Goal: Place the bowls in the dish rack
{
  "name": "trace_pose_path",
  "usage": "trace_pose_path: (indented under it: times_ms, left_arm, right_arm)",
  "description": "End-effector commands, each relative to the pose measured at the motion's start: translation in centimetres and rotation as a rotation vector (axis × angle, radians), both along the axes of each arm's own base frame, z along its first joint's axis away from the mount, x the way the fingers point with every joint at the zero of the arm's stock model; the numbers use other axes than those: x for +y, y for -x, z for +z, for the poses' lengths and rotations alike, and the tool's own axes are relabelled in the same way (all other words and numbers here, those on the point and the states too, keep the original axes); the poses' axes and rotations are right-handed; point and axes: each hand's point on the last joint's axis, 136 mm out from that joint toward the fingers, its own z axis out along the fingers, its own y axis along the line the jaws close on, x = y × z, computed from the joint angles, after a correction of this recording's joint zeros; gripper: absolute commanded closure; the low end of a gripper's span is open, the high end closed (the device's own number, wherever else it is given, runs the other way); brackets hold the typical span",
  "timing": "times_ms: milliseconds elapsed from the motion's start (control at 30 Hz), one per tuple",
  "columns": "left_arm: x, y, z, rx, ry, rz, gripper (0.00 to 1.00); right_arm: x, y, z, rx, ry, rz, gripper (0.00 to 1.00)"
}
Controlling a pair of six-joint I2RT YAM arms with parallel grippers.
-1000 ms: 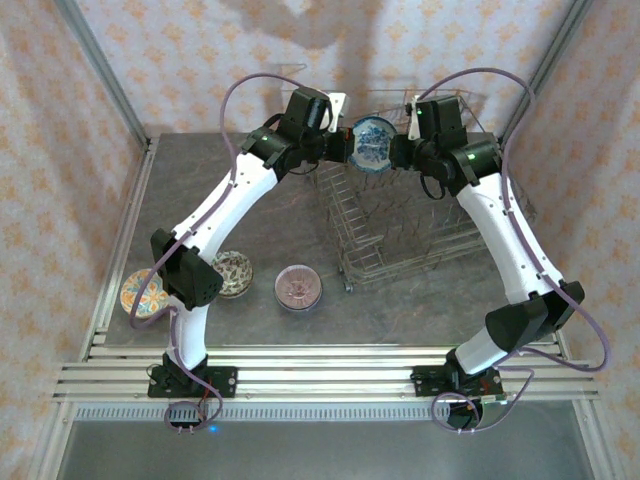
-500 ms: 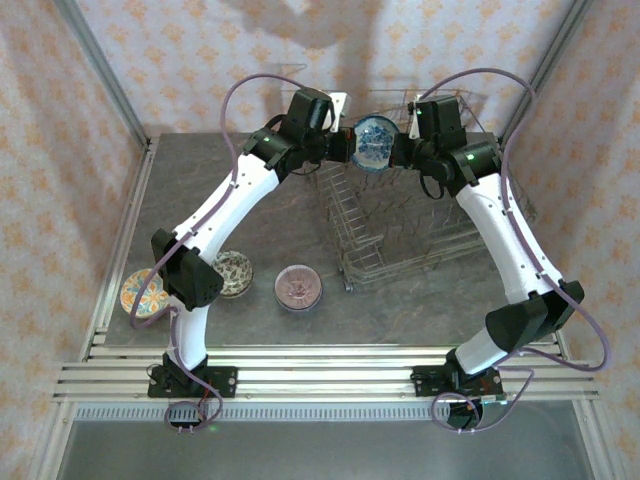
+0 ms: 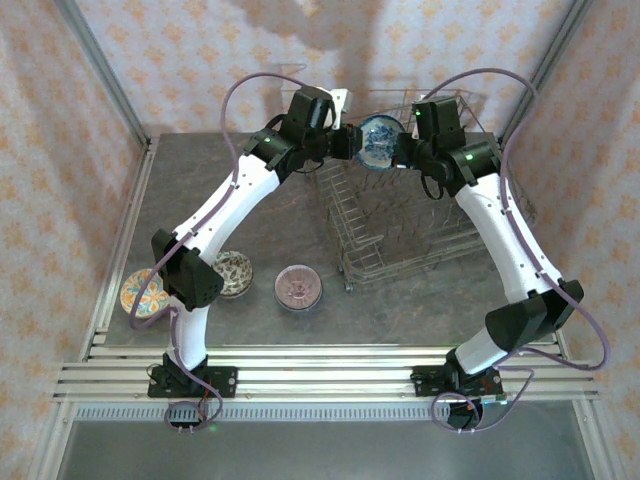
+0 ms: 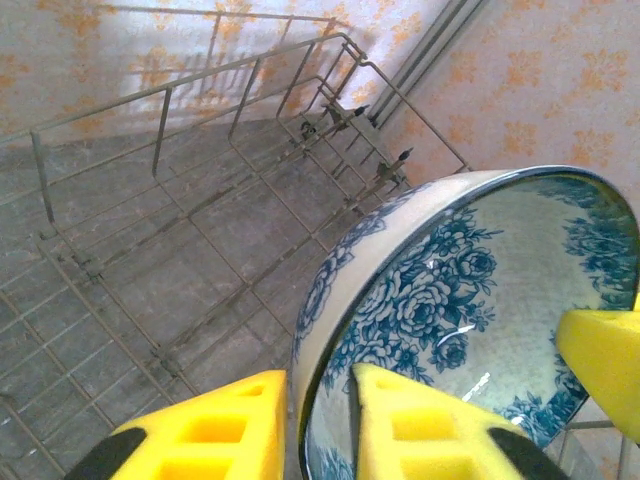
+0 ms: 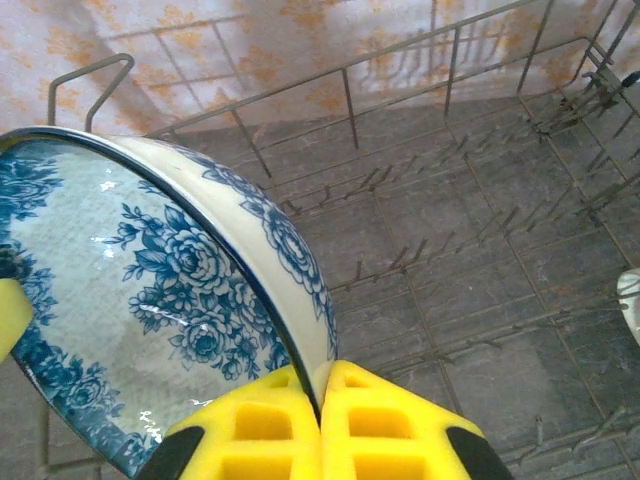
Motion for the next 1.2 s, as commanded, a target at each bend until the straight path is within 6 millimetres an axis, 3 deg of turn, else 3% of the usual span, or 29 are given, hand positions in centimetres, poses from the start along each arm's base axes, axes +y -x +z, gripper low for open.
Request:
trace_pose_path:
  times_ms: [0, 200, 333, 367, 500, 867, 1167]
  left_arm:
    - [-0.1, 1.0, 3.5, -0.077, 0.043, -0.015, 0.73]
    - [0.2, 1.0, 3.3, -0.077, 0.031, -0.002, 0.63]
    - [1.0, 1.0, 2.9, -0.088, -0.005, 0.019, 0.55]
    - [1.7, 1.5, 4.0, -0.107, -0.004, 0.029, 0.54]
    - [3.5, 1.6, 3.3, -0.102, -0.02, 0.062, 0.5]
    - [8.9, 2.8, -1.8, 0.006, -0.067, 0.157, 0.48]
    - [10.4, 3.7, -4.5, 0.057, -0.087, 0.177, 0.47]
  right_arm:
    - [-0.7, -0.7, 1.2, -0.055, -0.012, -0.053, 1.0]
    - [-1.6, -0.6, 0.7, -0.045, 0.007, -0.092, 1.0]
    - [-3.4, -0.2, 0.3, -0.031, 0.038, -0.166, 1.0]
    - [-4.0, 0.0, 0.2, -0.027, 0.047, -0.185, 1.0]
    - [-6.2, 0.9, -0.1, -0.026, 0.088, -0.26, 1.0]
    - [-12.5, 3.5, -1.8, -0.001, 0.367, -0.468, 1.0]
    - [-15.9, 3.0, -2.8, 0.043, 0.566, -0.594, 1.0]
